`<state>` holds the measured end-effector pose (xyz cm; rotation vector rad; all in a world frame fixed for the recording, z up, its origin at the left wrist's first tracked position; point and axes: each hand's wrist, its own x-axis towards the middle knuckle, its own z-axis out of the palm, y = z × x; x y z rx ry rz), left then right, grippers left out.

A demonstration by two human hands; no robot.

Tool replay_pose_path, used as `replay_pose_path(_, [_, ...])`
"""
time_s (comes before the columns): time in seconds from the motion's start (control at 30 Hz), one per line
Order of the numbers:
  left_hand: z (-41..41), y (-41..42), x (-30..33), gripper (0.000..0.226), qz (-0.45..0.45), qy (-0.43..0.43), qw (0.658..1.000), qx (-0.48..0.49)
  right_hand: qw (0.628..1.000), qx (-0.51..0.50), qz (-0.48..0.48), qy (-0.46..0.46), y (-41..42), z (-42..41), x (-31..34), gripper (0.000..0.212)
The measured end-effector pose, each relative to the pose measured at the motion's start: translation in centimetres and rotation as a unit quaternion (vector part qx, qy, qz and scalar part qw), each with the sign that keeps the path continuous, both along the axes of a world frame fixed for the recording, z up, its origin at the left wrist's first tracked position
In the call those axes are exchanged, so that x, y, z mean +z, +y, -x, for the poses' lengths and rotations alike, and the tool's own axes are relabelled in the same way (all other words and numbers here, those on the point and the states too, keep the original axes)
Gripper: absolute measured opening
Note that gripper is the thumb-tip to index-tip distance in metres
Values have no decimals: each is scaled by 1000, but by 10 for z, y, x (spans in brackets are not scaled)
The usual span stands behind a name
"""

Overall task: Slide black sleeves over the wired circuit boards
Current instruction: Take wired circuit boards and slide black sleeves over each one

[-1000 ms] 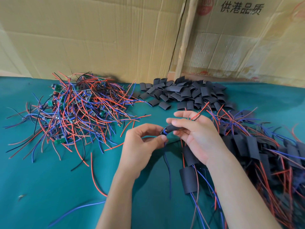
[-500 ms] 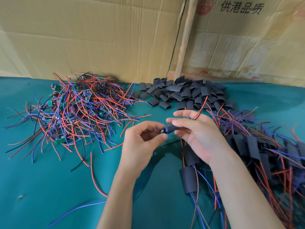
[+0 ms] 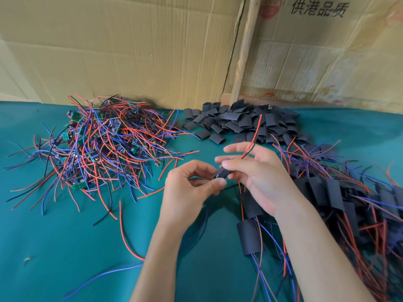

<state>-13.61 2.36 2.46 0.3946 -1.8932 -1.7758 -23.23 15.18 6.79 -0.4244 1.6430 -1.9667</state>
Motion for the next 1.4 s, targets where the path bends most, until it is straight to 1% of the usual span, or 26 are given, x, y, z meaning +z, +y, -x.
replay_pose_path(0.1, [-1, 1, 0, 22, 6, -1, 1000, -7, 1000, 4, -5, -12, 0, -1, -1, 26])
replay_pose_path(0.17, [-1, 0, 0, 18, -13, 6, 999, -39, 1000, 0, 0, -20, 2, 0, 1, 28])
replay_pose_path(0.23, [0, -1, 0, 19, -10, 7, 999, -51, 1000, -11, 5, -28, 6, 2, 3, 29])
replay_pose_path(0.4, [2, 2, -3, 19, 53, 2, 999, -9, 1000, -4, -21, -21, 2, -2, 2, 30])
replay_pose_path(0.57, [5, 4, -7, 12, 104, -13, 993, 54, 999, -8, -42, -19, -8, -12, 3, 24])
replay_pose_path(0.63, [5, 3, -8, 16, 119, -18, 991, 52, 998, -13, -55, -2, -9, -14, 5, 23])
replay_pose_path(0.67, [5, 2, -8, 20, 106, -19, 994, 30, 998, -14, -60, 9, -8, -14, 8, 24])
replay_pose_path(0.73, [5, 2, -6, 32, 59, -29, 997, -29, 998, -21, -57, 27, 5, -11, 17, 33])
replay_pose_path(0.8, [6, 4, -6, 41, 36, -58, 996, -58, 996, -20, -75, 53, 35, -2, 35, 58])
replay_pose_path(0.83, [7, 5, -7, 42, 37, -69, 995, -55, 991, -12, -108, 71, 53, 3, 45, 69])
replay_pose_path(0.87, [8, 6, -8, 38, 40, -76, 995, -44, 982, -2, -165, 94, 70, 6, 56, 74])
replay_pose_path(0.9, [8, 6, -9, 33, 44, -80, 995, -31, 964, 0, -236, 121, 86, 12, 65, 72])
replay_pose_path(0.97, [10, 5, -11, 21, 50, -83, 995, -11, 912, -32, -372, 168, 112, 30, 78, 64])
replay_pose_path(1.0, [10, 4, -12, 17, 54, -84, 995, -4, 883, -52, -423, 198, 122, 41, 84, 62])
replay_pose_path(1.03, [11, 4, -13, 16, 60, -85, 995, 2, 856, -72, -454, 238, 127, 51, 88, 56])
replay_pose_path(1.07, [11, 4, -14, 16, 63, -85, 994, 6, 836, -97, -463, 277, 124, 56, 94, 45])
replay_pose_path(1.1, [11, 4, -14, 16, 64, -83, 994, 10, 826, -114, -458, 308, 115, 59, 100, 34])
replay_pose_path(1.13, [10, 4, -14, 16, 64, -79, 995, 16, 826, -110, -445, 329, 99, 56, 105, 27])
replay_pose_path(1.17, [10, 4, -13, 16, 63, -75, 995, 26, 829, -89, -427, 349, 77, 49, 108, 24])
replay_pose_path(1.23, [10, 2, -14, 14, 78, -76, 992, 62, 818, 10, -415, 398, 19, 26, 103, 30])
replay_pose_path(1.27, [10, 0, -15, 14, 92, -78, 989, 85, 808, 62, -407, 421, -8, 16, 95, 27])
replay_pose_path(1.3, [9, -3, -16, 13, 105, -78, 986, 106, 790, 102, -405, 449, -35, 9, 83, 21])
replay_pose_path(1.33, [9, -5, -16, 13, 115, -79, 983, 121, 770, 135, -404, 475, -60, 4, 69, 18])
replay_pose_path(1.37, [7, -7, -16, 15, 123, -80, 981, 129, 757, 160, -404, 488, -83, 1, 55, 20])
replay_pose_path(1.4, [6, -8, -15, 18, 133, -84, 979, 130, 753, 179, -404, 487, -104, 0, 42, 24])
